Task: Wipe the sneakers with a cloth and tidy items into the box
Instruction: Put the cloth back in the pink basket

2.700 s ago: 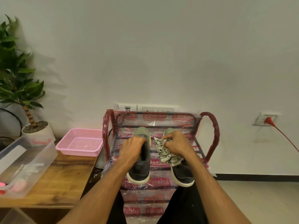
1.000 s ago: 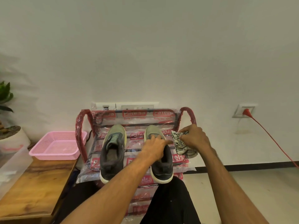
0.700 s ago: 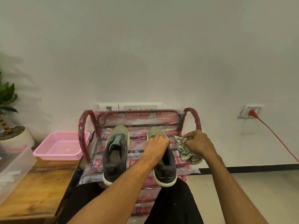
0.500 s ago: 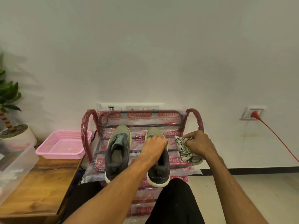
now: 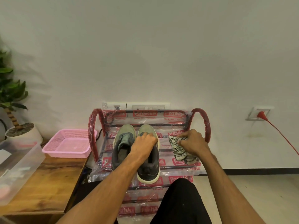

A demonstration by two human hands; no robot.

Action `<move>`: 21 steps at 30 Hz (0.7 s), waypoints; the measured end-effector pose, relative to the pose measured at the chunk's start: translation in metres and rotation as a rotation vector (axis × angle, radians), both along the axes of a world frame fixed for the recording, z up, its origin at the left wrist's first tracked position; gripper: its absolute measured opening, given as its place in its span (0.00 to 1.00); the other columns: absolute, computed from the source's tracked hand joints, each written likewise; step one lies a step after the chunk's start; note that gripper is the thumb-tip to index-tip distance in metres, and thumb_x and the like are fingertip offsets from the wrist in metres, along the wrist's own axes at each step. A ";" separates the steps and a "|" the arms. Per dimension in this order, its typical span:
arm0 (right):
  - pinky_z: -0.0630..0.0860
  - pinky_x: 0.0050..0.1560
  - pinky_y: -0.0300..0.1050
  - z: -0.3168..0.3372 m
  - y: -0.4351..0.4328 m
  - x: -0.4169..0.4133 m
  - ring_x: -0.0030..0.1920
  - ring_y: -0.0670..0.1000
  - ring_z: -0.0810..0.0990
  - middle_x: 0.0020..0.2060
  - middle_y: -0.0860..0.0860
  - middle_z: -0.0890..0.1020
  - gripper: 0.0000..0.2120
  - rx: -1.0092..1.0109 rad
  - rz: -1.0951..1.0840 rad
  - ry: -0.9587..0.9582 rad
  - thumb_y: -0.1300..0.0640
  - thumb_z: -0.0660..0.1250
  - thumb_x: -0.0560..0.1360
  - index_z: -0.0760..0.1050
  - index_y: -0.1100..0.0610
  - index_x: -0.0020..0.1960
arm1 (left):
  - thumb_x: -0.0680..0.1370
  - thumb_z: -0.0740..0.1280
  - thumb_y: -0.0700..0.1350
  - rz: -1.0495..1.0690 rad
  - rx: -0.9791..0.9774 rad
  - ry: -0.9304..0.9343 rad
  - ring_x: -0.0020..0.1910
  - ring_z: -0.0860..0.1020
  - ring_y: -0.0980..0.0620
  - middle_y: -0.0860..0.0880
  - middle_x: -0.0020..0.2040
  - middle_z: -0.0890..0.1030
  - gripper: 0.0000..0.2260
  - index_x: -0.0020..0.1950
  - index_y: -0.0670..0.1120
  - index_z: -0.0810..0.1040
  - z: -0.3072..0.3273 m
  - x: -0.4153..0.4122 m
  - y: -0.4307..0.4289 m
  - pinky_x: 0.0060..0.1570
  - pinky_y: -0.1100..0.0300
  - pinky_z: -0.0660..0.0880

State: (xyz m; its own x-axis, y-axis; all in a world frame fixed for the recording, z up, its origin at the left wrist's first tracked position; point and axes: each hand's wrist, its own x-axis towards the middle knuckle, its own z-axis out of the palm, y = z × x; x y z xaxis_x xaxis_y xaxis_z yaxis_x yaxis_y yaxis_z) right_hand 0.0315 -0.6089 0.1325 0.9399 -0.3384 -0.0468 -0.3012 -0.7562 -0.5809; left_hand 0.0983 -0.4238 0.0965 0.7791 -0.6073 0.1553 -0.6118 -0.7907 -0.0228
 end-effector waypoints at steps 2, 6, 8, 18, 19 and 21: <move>0.81 0.51 0.50 0.001 0.004 0.002 0.44 0.49 0.82 0.52 0.49 0.85 0.14 0.000 0.009 -0.001 0.57 0.69 0.72 0.83 0.48 0.57 | 0.77 0.64 0.38 0.005 -0.002 -0.004 0.58 0.74 0.42 0.44 0.57 0.77 0.09 0.55 0.45 0.77 0.000 0.000 0.001 0.49 0.49 0.74; 0.81 0.50 0.50 0.001 0.010 0.002 0.43 0.48 0.82 0.52 0.48 0.85 0.14 0.011 0.015 -0.004 0.58 0.69 0.72 0.83 0.48 0.57 | 0.77 0.64 0.38 0.015 -0.015 -0.004 0.57 0.75 0.42 0.45 0.56 0.78 0.09 0.55 0.46 0.77 -0.001 0.000 0.001 0.49 0.48 0.75; 0.81 0.50 0.49 0.000 0.012 0.002 0.43 0.48 0.82 0.55 0.49 0.84 0.15 0.021 0.021 -0.003 0.58 0.69 0.73 0.82 0.48 0.58 | 0.76 0.63 0.37 0.021 -0.051 0.018 0.56 0.76 0.42 0.45 0.56 0.78 0.10 0.55 0.46 0.78 -0.001 -0.002 0.001 0.48 0.49 0.75; 0.81 0.53 0.56 0.004 0.016 -0.003 0.46 0.56 0.86 0.46 0.56 0.86 0.10 0.741 -0.238 -0.099 0.65 0.70 0.72 0.84 0.52 0.46 | 0.75 0.66 0.38 0.057 -0.261 0.128 0.62 0.74 0.43 0.46 0.65 0.75 0.23 0.69 0.52 0.71 0.019 -0.001 0.029 0.55 0.50 0.74; 0.81 0.52 0.57 0.007 0.019 -0.003 0.46 0.58 0.86 0.46 0.58 0.86 0.09 0.846 -0.265 -0.096 0.65 0.69 0.73 0.84 0.55 0.48 | 0.76 0.67 0.39 0.062 -0.283 0.117 0.62 0.74 0.44 0.46 0.66 0.75 0.23 0.70 0.52 0.71 0.024 -0.002 0.034 0.56 0.51 0.73; 0.83 0.44 0.52 0.013 0.028 -0.004 0.42 0.58 0.86 0.44 0.60 0.86 0.10 1.087 -0.289 -0.073 0.62 0.68 0.75 0.81 0.62 0.54 | 0.76 0.68 0.42 0.072 -0.328 0.074 0.62 0.75 0.46 0.47 0.65 0.76 0.22 0.70 0.52 0.71 0.033 -0.003 0.043 0.59 0.53 0.73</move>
